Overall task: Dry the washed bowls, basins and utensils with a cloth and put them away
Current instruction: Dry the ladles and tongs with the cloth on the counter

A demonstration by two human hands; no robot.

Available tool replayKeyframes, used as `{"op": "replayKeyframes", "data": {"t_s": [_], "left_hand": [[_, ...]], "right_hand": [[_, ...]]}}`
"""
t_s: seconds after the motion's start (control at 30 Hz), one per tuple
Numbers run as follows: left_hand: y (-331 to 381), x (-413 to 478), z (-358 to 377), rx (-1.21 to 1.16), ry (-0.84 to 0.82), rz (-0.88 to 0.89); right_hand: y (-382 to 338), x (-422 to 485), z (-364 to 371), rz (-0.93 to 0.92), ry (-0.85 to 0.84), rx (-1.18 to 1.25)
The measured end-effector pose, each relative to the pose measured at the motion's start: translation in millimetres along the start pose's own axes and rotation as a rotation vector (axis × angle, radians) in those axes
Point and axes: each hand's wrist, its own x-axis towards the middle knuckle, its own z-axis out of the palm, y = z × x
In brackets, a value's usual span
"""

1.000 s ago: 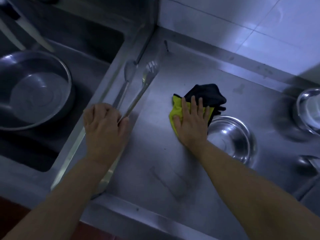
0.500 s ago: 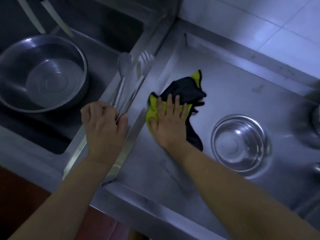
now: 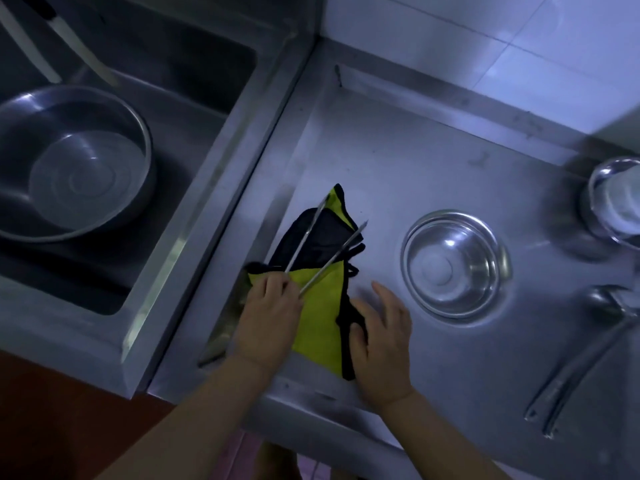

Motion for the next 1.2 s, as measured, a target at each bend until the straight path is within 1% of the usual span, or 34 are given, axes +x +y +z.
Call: {"op": "replayKeyframes", "data": {"t_s": [0.03,0.07,0.1,0.2,0.27,0.37,0.47,0.53,0.6,0.67,0.8,0.87,0.93,1.03,1.1,1.13,1.17,1.2], "left_hand": [[1,-1,2,0.041,-0.015,0.050],[0,-1,4,0.055,-0.013,0.063],[0,0,7,0.050,-0.018,0.054],[-1,7,17,0.019,-0.101,0.008],[3,22,20,-0.051,-0.065,-0.060],[11,52,16,-0.181,0.019,-0.151],[11,81,17,-0.259,-0.050,-0.220],[6,93,16,-0.278,-0.096,-0.193],[0,94,12,-0.285,-0.113,-0.140],[-5,85,7,-0.235,-0.121,-0.108],[-15,48,-4,-0.125,-0.137,-0.027],[-23,28,-10,-0.131,-0.138,-0.024],[-30,15,-19,-0.260,-0.141,-0.150],[-32,17,-37,-0.473,-0.058,-0.376],[-30,25,-46,-0.586,-0.029,-0.483],[-30,30,-49,-0.632,-0.008,-0.530],[-31,33,-51,-0.665,0.021,-0.566],[-32,37,-52,-0.680,0.055,-0.590]], "right_hand": [[2,-1,-4,0.015,0.008,0.009],[3,-2,-7,0.023,0.017,0.019],[2,-3,-9,0.028,0.027,0.030],[-1,-8,-7,0.041,0.041,0.072],[-5,-11,0,0.033,0.026,0.128],[-14,-13,11,-0.056,-0.041,0.202],[-22,0,20,-0.050,-0.083,0.262],[-22,15,28,-0.004,-0.082,0.259],[-18,28,36,0.057,-0.096,0.206],[-15,35,42,0.101,-0.132,0.142],[-12,29,42,0.052,-0.138,0.078],[-12,28,39,0.050,-0.129,0.079],[-16,33,36,0.086,-0.088,0.088],[-26,59,36,0.098,-0.033,0.063],[-29,85,39,0.157,-0.053,0.083],[-30,97,42,0.196,-0.093,0.097],[-28,107,47,0.197,-0.130,0.077],[-26,113,52,0.152,-0.155,0.017]]}}
